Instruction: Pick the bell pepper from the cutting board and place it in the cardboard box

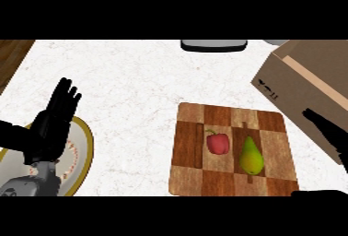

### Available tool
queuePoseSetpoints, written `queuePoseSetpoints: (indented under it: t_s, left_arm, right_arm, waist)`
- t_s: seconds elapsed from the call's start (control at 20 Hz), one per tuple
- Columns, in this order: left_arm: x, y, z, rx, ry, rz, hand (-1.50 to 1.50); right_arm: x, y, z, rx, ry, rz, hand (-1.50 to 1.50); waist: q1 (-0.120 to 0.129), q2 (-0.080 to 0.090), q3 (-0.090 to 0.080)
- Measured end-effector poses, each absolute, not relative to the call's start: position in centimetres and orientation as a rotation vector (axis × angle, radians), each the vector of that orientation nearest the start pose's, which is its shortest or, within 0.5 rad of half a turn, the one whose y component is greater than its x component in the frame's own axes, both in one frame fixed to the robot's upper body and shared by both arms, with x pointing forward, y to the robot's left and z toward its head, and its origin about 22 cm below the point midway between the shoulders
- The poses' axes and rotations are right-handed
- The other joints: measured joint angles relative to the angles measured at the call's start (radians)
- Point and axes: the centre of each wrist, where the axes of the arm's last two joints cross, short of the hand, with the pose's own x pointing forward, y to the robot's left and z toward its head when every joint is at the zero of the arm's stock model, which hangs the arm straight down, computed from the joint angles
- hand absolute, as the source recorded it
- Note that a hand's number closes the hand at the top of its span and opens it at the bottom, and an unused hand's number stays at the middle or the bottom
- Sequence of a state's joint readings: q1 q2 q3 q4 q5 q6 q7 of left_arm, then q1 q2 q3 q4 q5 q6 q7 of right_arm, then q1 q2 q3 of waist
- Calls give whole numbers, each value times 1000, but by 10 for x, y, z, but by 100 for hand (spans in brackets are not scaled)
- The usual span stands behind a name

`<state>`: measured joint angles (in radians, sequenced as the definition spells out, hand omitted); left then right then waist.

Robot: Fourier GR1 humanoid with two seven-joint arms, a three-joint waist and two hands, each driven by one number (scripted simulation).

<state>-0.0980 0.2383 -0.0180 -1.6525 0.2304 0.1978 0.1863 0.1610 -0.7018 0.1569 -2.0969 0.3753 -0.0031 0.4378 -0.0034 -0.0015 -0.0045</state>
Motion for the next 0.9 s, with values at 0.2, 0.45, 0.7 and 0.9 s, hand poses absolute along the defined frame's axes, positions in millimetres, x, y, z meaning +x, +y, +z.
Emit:
queuePoseSetpoints:
  t_s: [0.2, 0.45, 0.7, 0.9]
  left_arm:
    - [263, 259, 57, 68, -1544, 101, 0]
    - [265, 262, 55, 68, -1541, 102, 0]
    - [260, 262, 61, 67, -1543, 107, 0]
    - [255, 260, 63, 62, -1546, 104, 0]
  right_arm:
    - [186, -248, 148, -702, -1353, 827, -150]
    - [196, -212, 162, -665, -1344, 837, -150]
    - [203, -187, 151, -692, -1283, 844, -150]
    - [211, -178, 137, -679, -1249, 831, -150]
  waist:
    - [8, 1, 2]
    - [9, 1, 3]
    - [8, 1, 4]
    - [7, 1, 4]
